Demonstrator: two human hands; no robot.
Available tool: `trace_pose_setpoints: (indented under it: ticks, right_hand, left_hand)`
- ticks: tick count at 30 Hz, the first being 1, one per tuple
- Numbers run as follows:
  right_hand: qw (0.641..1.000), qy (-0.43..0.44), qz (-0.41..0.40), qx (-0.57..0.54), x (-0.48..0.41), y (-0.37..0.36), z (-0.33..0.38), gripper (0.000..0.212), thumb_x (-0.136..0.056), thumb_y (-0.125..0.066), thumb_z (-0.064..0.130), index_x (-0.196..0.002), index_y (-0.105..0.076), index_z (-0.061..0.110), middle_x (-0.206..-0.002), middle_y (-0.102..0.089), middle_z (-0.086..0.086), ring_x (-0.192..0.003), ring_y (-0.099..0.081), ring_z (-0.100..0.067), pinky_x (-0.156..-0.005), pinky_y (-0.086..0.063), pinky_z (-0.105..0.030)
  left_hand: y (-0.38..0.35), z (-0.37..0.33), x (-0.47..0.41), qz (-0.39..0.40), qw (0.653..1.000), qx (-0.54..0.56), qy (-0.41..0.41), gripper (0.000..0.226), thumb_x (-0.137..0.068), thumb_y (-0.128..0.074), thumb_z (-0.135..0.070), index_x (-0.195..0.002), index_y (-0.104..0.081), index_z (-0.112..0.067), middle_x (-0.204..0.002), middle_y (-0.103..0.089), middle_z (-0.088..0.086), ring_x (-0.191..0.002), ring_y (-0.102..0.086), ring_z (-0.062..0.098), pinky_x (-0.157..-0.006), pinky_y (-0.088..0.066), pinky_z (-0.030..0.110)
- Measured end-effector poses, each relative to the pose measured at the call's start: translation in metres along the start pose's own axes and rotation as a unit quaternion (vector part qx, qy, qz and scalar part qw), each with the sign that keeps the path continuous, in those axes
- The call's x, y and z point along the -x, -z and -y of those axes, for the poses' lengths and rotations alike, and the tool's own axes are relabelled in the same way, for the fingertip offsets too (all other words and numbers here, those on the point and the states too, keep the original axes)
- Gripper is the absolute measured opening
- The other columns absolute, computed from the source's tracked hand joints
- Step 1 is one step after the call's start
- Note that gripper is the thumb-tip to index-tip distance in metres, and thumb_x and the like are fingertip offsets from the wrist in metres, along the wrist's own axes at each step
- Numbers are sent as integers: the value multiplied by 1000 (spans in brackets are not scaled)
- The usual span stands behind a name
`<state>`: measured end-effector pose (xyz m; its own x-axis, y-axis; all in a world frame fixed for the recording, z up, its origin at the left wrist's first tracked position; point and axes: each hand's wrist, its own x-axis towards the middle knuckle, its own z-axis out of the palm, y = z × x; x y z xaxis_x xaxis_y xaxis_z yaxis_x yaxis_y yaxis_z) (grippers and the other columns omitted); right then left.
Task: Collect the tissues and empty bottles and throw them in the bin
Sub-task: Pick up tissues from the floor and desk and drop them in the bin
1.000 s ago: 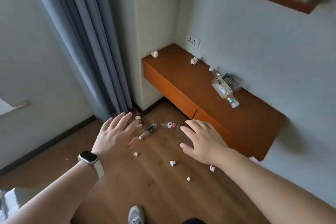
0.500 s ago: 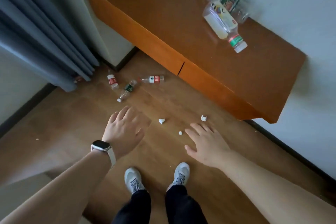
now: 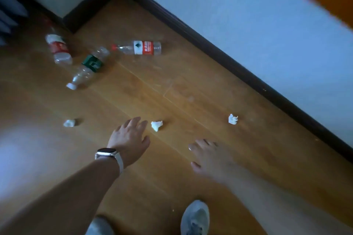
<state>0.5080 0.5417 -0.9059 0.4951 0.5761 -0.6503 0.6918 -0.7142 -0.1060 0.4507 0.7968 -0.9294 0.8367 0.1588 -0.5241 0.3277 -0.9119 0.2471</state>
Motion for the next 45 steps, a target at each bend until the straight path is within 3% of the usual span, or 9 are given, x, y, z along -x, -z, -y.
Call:
trace_pose_setpoints:
  ticks: [11, 15, 18, 22, 26, 30, 34, 42, 45]
  right_hand:
    - [996, -39, 33, -75, -82, -155, -52, 45, -93, -49, 36, -132, -29, 30, -126, -33, 0, -104, -51, -25, -75, -51, -40]
    - [996, -24, 21, -81, -92, -171, -50, 50, -96, -50, 32, -140, -27, 27, -126, -34, -5, -99, -53, -27, -75, -50, -38]
    - [997, 3, 26, -77, -99, -173, -44, 34, -98, -47, 24, -131, -39, 19, -122, -36, -7, -88, -53, -26, -66, -42, -35]
    - [996, 5, 35, -81, -109, -174, -41, 11, -100, -42, 15, -110, -45, 11, -113, -38, -10, -70, -39, -23, -62, -36, -36]
    - [994, 10, 3, -110, -114, -172, -43, 13, -97, -46, 16, -109, -49, 11, -109, -41, -8, -75, -49, -26, -63, -39, -36]
    - [978, -38, -74, -189, -90, -150, -27, 18, -88, -54, 13, -106, -59, 10, -102, -49, -7, -76, -57, -29, -62, -44, -37]
    - [956, -82, -123, -254, -37, -95, 0, 25, -86, -56, 18, -111, -61, 13, -105, -53, -3, -82, -56, -25, -67, -46, -38]
    - [908, -94, -228, -340, 95, 45, 44, 28, -84, -64, 12, -111, -59, 10, -104, -57, -5, -80, -58, -27, -67, -48, -39]
    - [904, -92, -241, -339, 143, 98, 56, 21, -85, -64, 15, -105, -59, 11, -100, -58, -4, -75, -57, -25, -65, -49, -42]
  left_hand:
    - [-159, 6, -115, 9, 998, 3, -59, 61, -91, -46, -35, -147, -24, -32, -153, -25, -5, -134, -32, 24, -98, -42, 43]
    - [-168, 6, -114, 2, 998, -19, -62, 50, -91, -47, -24, -139, -39, -34, -139, -39, 0, -120, -41, 26, -89, -46, 41]
    - [-168, 11, -108, 36, 998, 14, -49, 45, -89, -48, -13, -131, -50, -29, -132, -43, 6, -113, -45, 28, -85, -48, 41]
    - [-160, 16, -103, 26, 994, 102, -22, 37, -93, -54, -23, -130, -55, -22, -129, -47, 8, -105, -54, 32, -83, -45, 37]
    - [-149, 18, -96, -10, 990, 142, -12, 36, -93, -57, -25, -128, -57, -17, -125, -53, 10, -103, -56, 33, -83, -47, 38]
    - [-124, 13, -70, -31, 985, 169, 13, 41, -92, -60, -25, -131, -54, -16, -127, -53, 12, -111, -53, 34, -90, -43, 38]
    - [-78, 1, -14, -67, 959, 253, 110, 53, -87, -67, -34, -135, -48, -21, -118, -61, 13, -107, -56, 33, -88, -44, 37]
    - [58, -41, 119, -136, 919, 339, 147, 31, -85, -69, -42, -111, -65, -27, -86, -65, -4, -84, -60, 20, -71, -43, 27]
    - [119, -59, 162, -155, 919, 338, 132, 29, -85, -69, -41, -109, -67, -26, -89, -65, -5, -84, -60, 17, -74, -48, 29]
